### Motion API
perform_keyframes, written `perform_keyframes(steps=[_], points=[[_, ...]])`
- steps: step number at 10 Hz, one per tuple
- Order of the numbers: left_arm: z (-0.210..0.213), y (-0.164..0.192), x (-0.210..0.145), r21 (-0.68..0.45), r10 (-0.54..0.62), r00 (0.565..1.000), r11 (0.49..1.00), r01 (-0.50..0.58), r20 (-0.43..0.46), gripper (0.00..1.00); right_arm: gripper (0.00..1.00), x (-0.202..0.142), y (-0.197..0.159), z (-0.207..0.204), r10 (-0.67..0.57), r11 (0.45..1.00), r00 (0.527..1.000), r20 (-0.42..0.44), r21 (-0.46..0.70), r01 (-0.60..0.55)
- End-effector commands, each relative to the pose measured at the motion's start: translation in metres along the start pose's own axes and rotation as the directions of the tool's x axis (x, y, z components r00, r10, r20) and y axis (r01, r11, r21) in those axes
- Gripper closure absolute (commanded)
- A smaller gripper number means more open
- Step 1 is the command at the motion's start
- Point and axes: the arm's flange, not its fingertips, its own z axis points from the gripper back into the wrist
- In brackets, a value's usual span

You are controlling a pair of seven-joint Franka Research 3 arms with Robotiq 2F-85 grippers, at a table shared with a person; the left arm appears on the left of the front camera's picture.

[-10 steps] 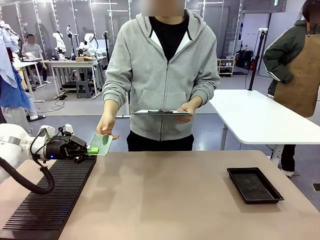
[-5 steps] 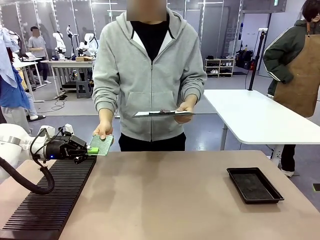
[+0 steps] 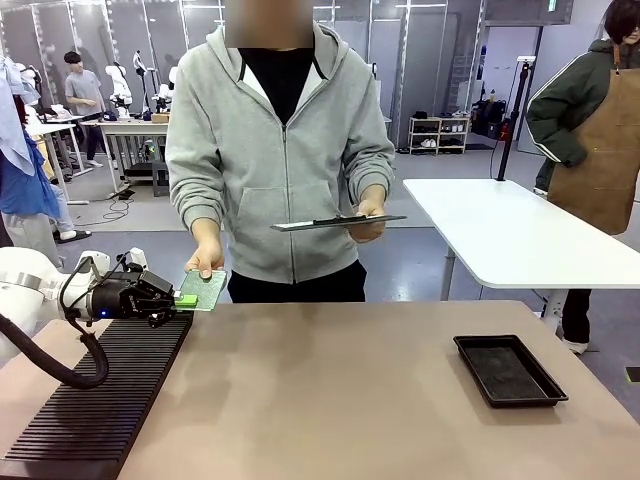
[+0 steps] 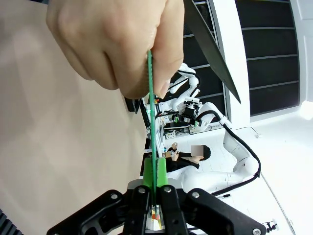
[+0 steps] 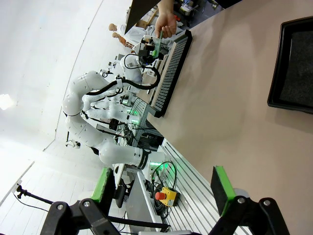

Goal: Inspect the PCB.
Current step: Release the Blank PCB you were holding.

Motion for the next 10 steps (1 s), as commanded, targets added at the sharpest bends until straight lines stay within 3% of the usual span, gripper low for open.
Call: perform_keyframes(steps=[1,7,8,9,10], points=[[-0.0009,0.0002,-0.0001,-0.004,0.001,1.0,1.0,-0.001,0.007,0.97,0.0,-0.0005,0.0007,0.0007,0.003,1.0,1.0,0.003,0.005,-0.003],[0.0001,0.0,0.0001,0.0,0.0,1.0,1.0,0.0,0.001,0.97,0.0,-0.0005,0.0007,0.0007,0.003,1.0,1.0,0.003,0.005,-0.003],[0.001,-0.0015,-0.0006,-0.018,-0.02,1.0,1.0,0.02,-0.008,0.66,0.0,-0.0005,0.0007,0.0007,0.003,1.0,1.0,0.003,0.005,-0.003],[0.0007,-0.003,-0.0008,-0.021,-0.016,1.0,1.0,0.015,-0.006,0.67,0.0,-0.0005,0.0007,0.0007,0.003,1.0,1.0,0.003,0.005,-0.003],[0.0015,-0.0034,-0.0003,-0.024,-0.012,1.0,1.0,0.012,0.004,0.38,0.0,-0.0005,0.0007,0.0007,0.003,1.0,1.0,0.003,0.005,-0.003]])
